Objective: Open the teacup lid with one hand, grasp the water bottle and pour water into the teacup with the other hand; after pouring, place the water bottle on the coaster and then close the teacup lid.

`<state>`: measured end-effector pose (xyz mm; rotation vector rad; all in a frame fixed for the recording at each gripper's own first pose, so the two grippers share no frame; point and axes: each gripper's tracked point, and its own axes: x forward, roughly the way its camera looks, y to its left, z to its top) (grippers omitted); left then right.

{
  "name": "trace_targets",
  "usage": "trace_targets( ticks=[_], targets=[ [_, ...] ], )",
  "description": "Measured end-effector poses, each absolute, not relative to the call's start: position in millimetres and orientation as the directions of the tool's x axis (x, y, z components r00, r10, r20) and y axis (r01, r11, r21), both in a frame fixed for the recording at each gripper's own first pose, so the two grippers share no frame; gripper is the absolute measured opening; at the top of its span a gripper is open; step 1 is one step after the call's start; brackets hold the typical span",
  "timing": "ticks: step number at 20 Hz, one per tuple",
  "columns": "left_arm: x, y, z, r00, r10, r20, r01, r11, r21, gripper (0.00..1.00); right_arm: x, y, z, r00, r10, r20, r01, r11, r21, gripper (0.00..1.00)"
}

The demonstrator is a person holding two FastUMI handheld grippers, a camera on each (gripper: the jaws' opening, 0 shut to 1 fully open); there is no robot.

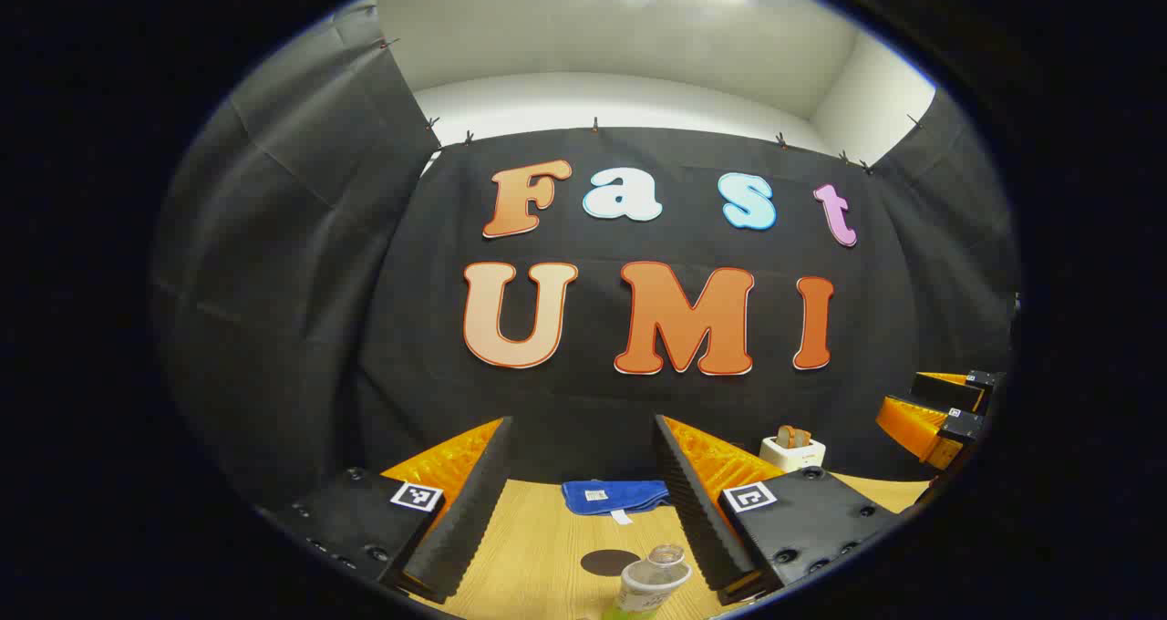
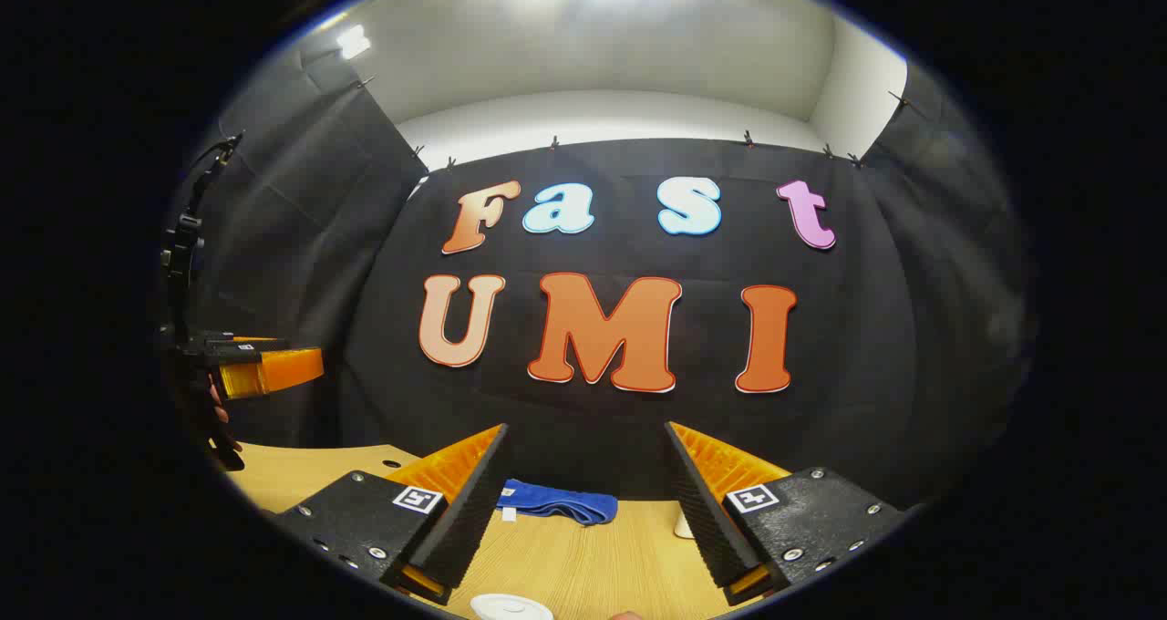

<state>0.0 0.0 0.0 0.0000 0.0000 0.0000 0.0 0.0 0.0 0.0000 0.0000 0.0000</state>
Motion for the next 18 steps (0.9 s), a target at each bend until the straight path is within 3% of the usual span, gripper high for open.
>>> trace_targets(
  ticks=[18],
  targets=[
    [9.5, -1.9, 0.4, 1.000, -0.001, -0.016, 0.001, 1.000, -0.005, 0.96, 5.6, 2.0, -6.6, 1.000, 0.016, -0.024, -0.016, 1.000, 0.005, 0.97]
  ],
)
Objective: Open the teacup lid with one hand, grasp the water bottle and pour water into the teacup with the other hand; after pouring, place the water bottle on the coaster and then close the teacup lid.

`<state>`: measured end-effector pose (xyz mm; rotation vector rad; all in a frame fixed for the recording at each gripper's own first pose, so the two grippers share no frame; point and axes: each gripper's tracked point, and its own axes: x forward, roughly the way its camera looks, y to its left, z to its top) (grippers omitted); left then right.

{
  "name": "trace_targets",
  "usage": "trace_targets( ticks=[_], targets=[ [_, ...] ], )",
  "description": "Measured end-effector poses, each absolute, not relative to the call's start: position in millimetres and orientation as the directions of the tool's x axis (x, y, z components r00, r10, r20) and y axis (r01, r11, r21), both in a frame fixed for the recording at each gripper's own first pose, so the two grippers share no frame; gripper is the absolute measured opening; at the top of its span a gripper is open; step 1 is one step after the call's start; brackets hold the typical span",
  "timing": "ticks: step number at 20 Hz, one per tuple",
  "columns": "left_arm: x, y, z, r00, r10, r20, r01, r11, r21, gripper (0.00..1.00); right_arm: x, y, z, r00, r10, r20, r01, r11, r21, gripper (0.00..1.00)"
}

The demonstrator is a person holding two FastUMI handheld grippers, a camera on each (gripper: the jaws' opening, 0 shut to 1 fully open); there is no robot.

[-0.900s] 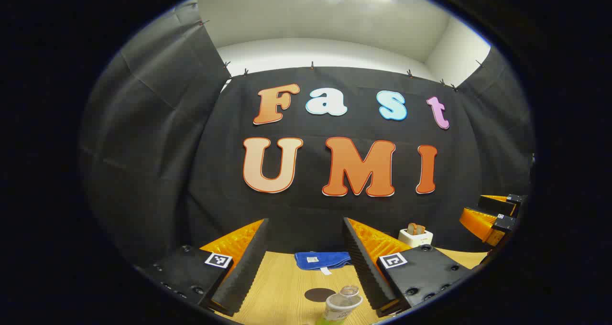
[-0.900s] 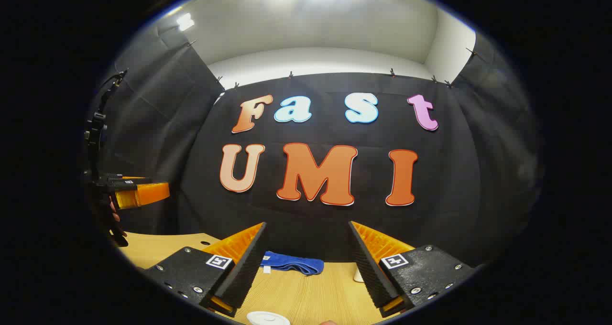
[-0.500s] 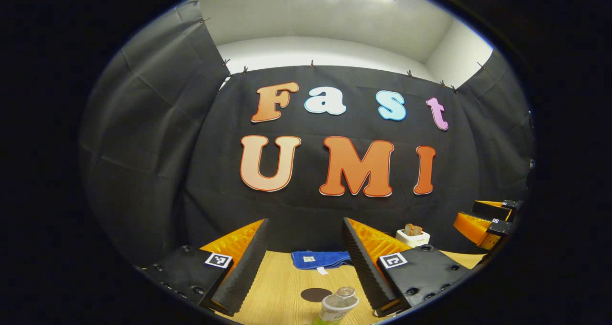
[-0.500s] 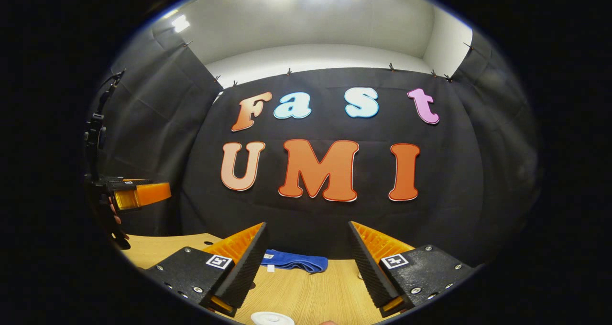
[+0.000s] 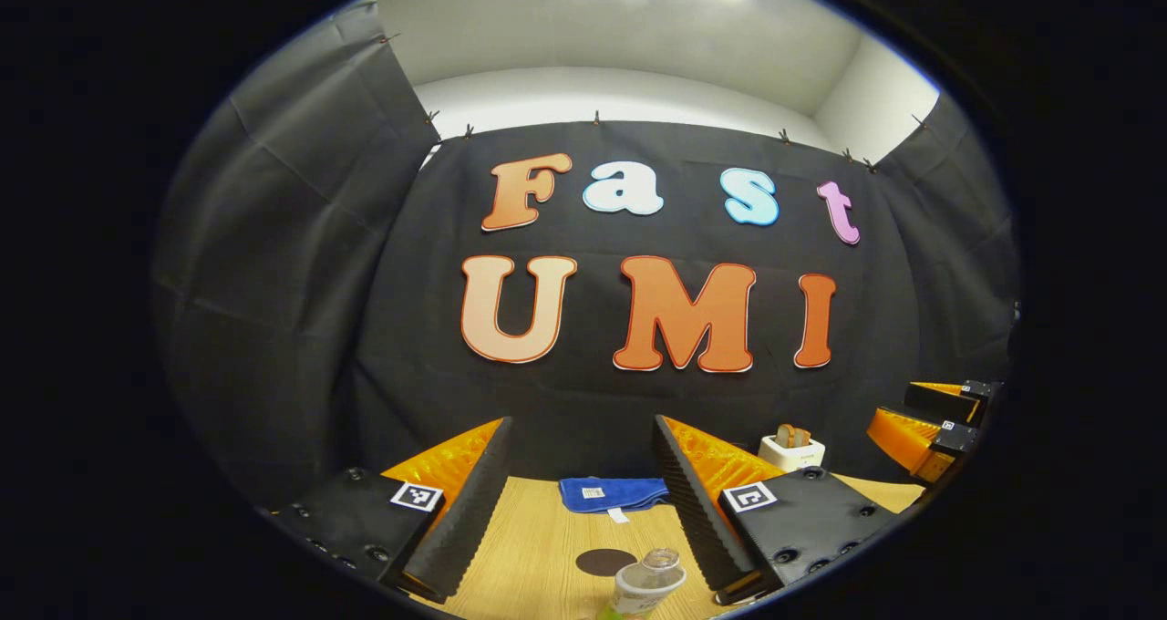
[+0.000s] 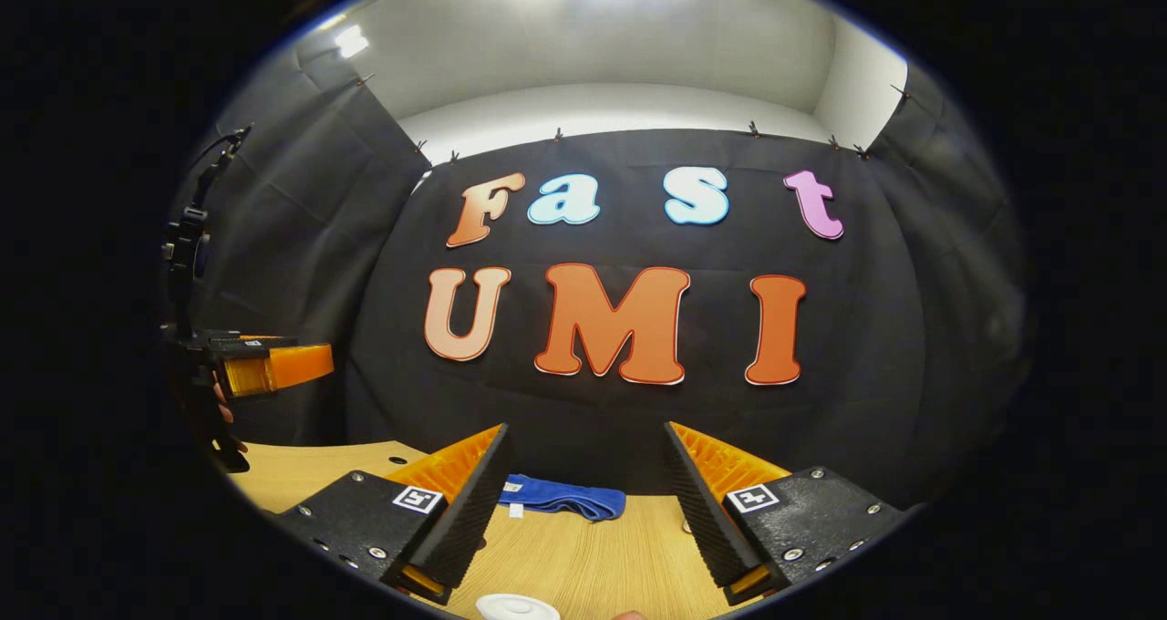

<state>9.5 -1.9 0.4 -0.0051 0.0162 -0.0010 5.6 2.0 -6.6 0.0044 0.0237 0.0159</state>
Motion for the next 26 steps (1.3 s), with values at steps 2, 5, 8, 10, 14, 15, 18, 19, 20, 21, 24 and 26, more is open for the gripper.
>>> trace_targets(
  ticks=[2, 5, 8, 10, 14, 15, 18, 19, 20, 21, 24, 26],
  targets=[
    [9, -7, 1, 1.000, -0.007, -0.010, 0.007, 1.000, -0.002, 0.96, 5, -1, -8, 1.000, 0.014, -0.027, -0.014, 1.000, 0.012, 0.97],
    [14, -12, 3, 1.000, -0.013, 0.008, 0.013, 1.000, 0.013, 0.96, 6, -2, -19, 0.998, 0.024, -0.054, -0.022, 0.999, 0.032, 0.98],
    [14, -20, -20, 0.999, -0.010, -0.040, 0.012, 0.998, 0.061, 0.96, 2, -1, -37, 0.993, 0.044, -0.107, -0.039, 0.998, 0.046, 0.97],
    [11, -26, -30, 0.998, -0.021, -0.063, 0.026, 0.997, 0.068, 0.96, 1, -1, -46, 0.991, 0.044, -0.127, -0.040, 0.999, 0.037, 0.98],
    [4, -36, -42, 0.995, -0.052, -0.083, 0.058, 0.995, 0.077, 0.96, -1, -1, -67, 0.985, 0.026, -0.170, -0.026, 1.000, 0.003, 0.98],
    [3, -37, -44, 0.995, -0.056, -0.085, 0.063, 0.995, 0.080, 0.96, -4, 2, -72, 0.983, 0.033, -0.182, -0.032, 0.999, 0.008, 0.96],
    [-7, -47, -68, 0.986, -0.097, -0.136, 0.107, 0.992, 0.067, 0.96, -9, 12, -89, 0.973, 0.066, -0.222, -0.057, 0.997, 0.047, 0.96],
    [-7, -46, -74, 0.985, -0.095, -0.147, 0.107, 0.992, 0.073, 0.96, -10, 13, -95, 0.969, 0.074, -0.237, -0.063, 0.997, 0.054, 0.96],
    [-8, -46, -79, 0.983, -0.095, -0.158, 0.108, 0.991, 0.080, 0.96, -11, 14, -102, 0.965, 0.079, -0.250, -0.067, 0.996, 0.058, 0.96],
    [-10, -47, -84, 0.981, -0.097, -0.165, 0.112, 0.990, 0.087, 0.96, -14, 16, -107, 0.961, 0.085, -0.262, -0.071, 0.995, 0.062, 0.96],
    [-16, -47, -94, 0.980, -0.099, -0.175, 0.119, 0.987, 0.109, 0.96, -21, 24, -124, 0.948, 0.115, -0.296, -0.095, 0.992, 0.080, 0.96],
    [-19, -44, -103, 0.978, -0.085, -0.190, 0.110, 0.985, 0.130, 0.96, -24, 29, -135, 0.941, 0.125, -0.314, -0.105, 0.991, 0.081, 0.96]
  ],
)
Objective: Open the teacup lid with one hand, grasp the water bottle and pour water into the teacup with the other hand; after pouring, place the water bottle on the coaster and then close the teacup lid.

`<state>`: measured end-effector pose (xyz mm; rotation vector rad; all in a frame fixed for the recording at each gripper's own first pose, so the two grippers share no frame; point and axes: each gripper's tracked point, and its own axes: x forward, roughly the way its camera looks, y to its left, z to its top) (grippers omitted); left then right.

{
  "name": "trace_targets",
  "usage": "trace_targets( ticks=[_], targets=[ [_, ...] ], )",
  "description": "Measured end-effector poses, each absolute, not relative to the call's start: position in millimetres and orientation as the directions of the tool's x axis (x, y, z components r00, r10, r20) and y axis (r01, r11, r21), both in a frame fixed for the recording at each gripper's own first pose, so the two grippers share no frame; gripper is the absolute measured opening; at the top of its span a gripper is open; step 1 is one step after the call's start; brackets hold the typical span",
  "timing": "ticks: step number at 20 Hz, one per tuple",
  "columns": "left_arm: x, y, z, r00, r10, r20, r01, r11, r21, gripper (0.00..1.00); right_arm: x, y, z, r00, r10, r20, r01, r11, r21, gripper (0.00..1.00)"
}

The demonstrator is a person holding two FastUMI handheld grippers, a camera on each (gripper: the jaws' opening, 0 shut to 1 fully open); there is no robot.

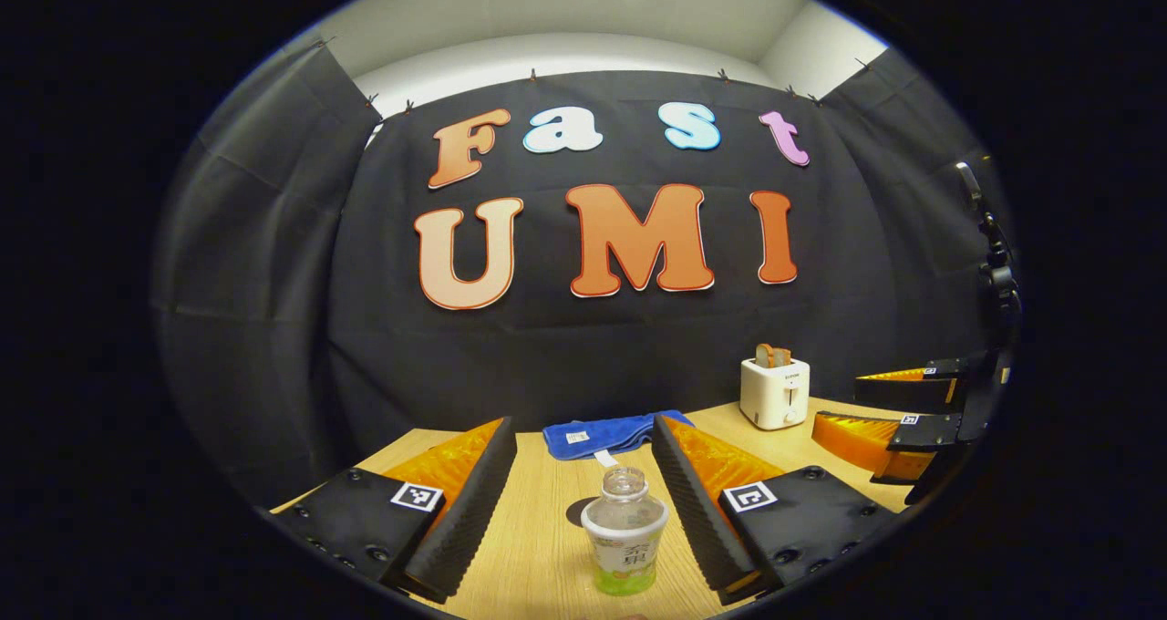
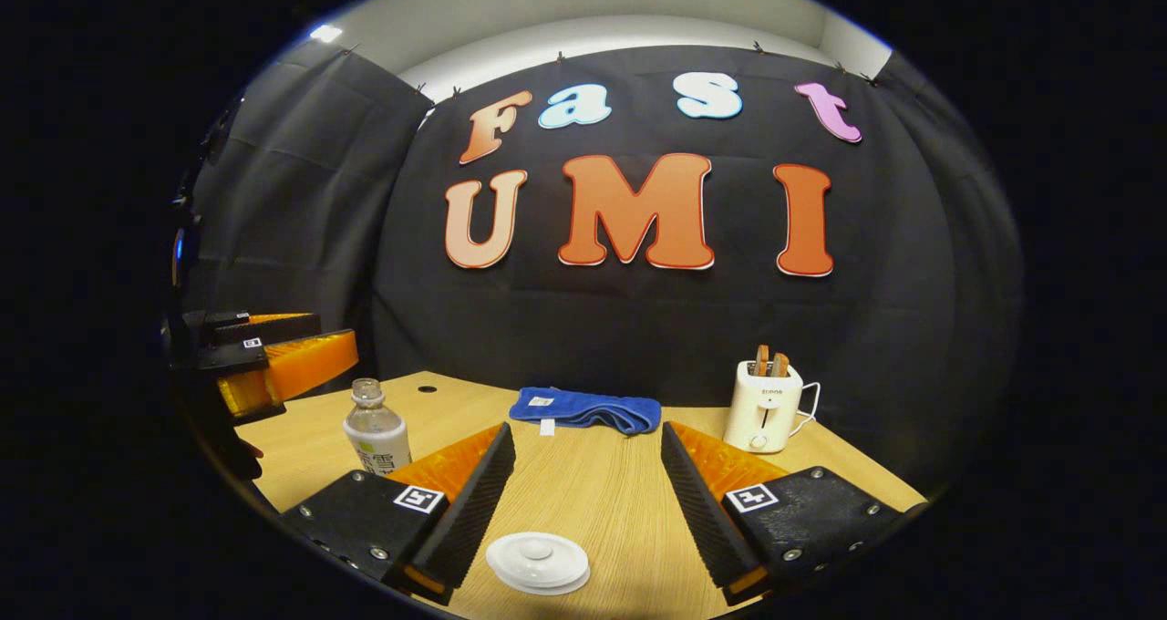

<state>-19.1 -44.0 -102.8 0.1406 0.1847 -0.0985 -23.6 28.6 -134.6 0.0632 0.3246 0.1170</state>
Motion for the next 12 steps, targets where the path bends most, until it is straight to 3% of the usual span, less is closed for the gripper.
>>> trace_targets(
  ticks=[9, 10, 12],
  targets=[
    [-38, -46, -140, 0.961, -0.089, -0.261, 0.138, 0.975, 0.173, 0.96, -43, 56, -179, 0.880, 0.204, -0.428, -0.176, 0.979, 0.103, 0.95],
    [-37, -47, -143, 0.961, -0.088, -0.264, 0.138, 0.974, 0.178, 1.00, -48, 62, -186, 0.867, 0.221, -0.447, -0.186, 0.975, 0.121, 0.95],
    [-41, -46, -150, 0.957, -0.088, -0.276, 0.140, 0.974, 0.178, 0.96, -53, 64, -199, 0.844, 0.237, -0.482, -0.192, 0.971, 0.141, 0.95]
  ],
)
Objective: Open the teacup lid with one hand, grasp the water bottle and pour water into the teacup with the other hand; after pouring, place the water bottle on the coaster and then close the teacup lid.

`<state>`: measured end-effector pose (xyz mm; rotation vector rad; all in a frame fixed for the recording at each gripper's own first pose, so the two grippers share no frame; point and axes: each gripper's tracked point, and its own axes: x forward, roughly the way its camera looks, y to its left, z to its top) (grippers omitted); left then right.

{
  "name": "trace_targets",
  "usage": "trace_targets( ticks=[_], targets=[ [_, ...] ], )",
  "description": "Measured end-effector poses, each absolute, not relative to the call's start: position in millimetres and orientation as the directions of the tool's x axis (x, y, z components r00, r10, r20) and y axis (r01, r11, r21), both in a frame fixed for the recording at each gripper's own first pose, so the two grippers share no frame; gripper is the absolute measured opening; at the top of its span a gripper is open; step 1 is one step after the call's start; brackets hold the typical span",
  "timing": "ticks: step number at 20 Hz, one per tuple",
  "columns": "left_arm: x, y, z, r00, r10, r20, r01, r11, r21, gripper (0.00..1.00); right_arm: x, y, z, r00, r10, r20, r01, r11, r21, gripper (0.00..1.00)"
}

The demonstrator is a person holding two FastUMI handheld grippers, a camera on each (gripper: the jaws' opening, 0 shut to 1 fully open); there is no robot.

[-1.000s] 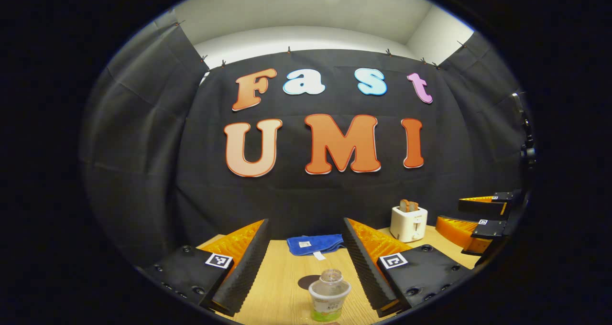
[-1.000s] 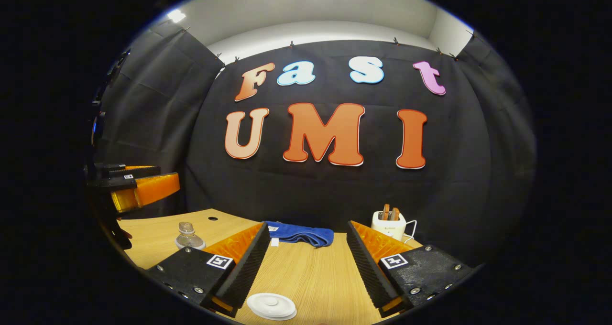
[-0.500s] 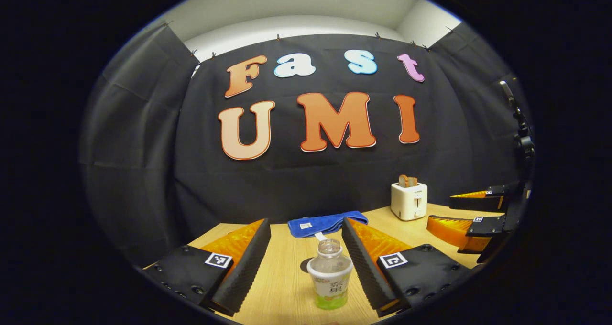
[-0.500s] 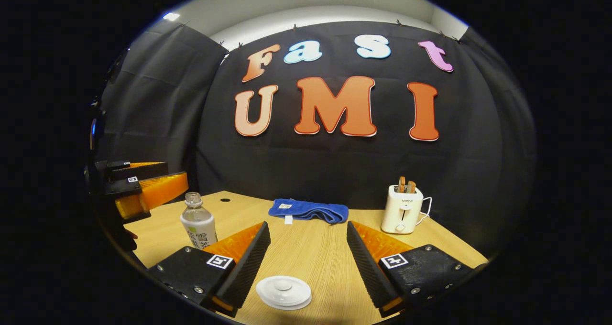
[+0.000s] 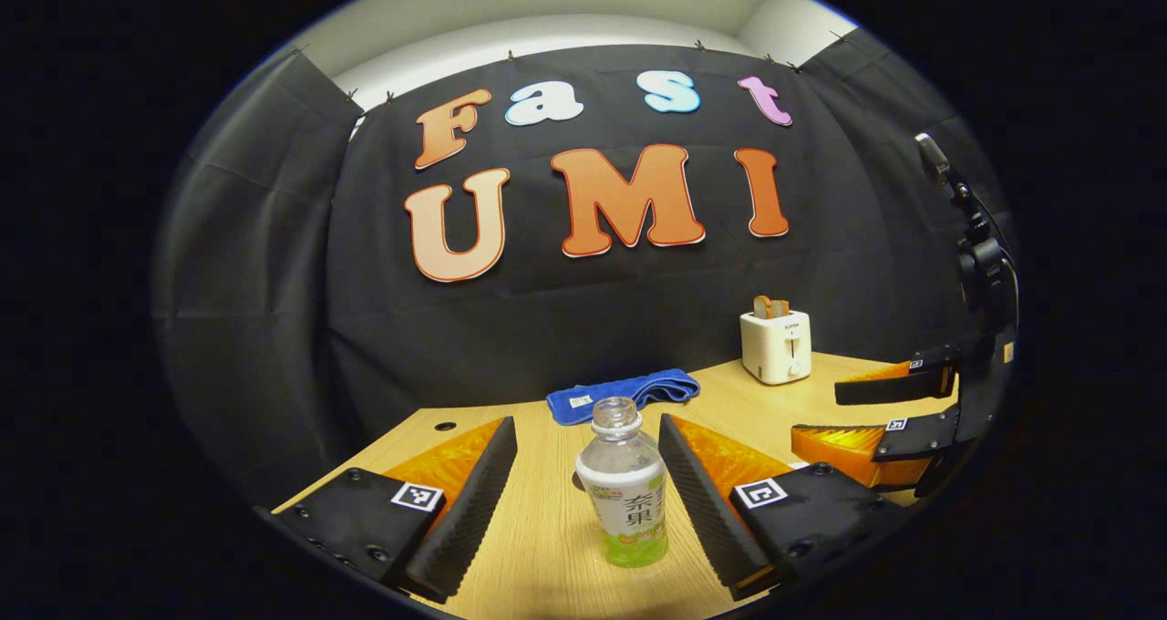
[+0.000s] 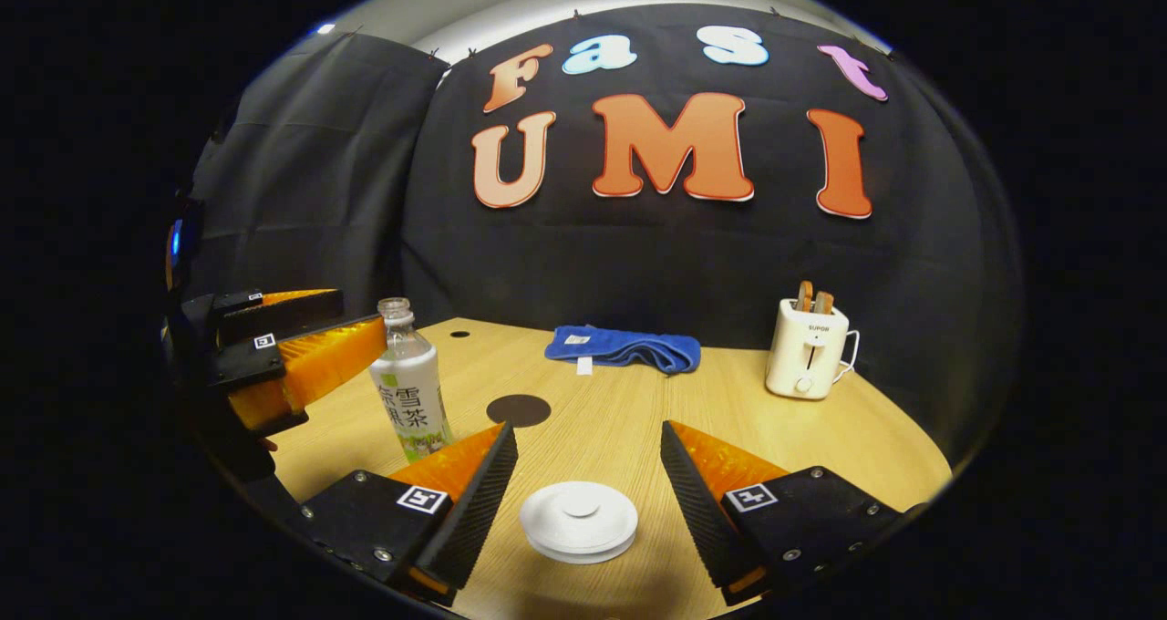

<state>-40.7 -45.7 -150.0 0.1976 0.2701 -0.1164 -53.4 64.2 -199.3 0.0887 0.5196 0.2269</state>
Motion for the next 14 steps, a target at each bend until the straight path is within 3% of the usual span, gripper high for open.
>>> trace_targets(
  ticks=[8, 11, 14],
  targets=[
    [-43, -48, -174, 0.944, -0.095, -0.316, 0.141, 0.982, 0.125, 1.00, -61, 78, -233, 0.782, 0.272, -0.561, -0.230, 0.962, 0.146, 0.94],
    [-44, -51, -187, 0.938, -0.103, -0.330, 0.148, 0.982, 0.116, 0.96, -61, 79, -245, 0.768, 0.274, -0.579, -0.232, 0.962, 0.147, 0.86],
    [-45, -57, -203, 0.929, -0.126, -0.347, 0.163, 0.983, 0.079, 1.00, -61, 78, -256, 0.756, 0.273, -0.595, -0.230, 0.962, 0.149, 0.75]
  ],
)
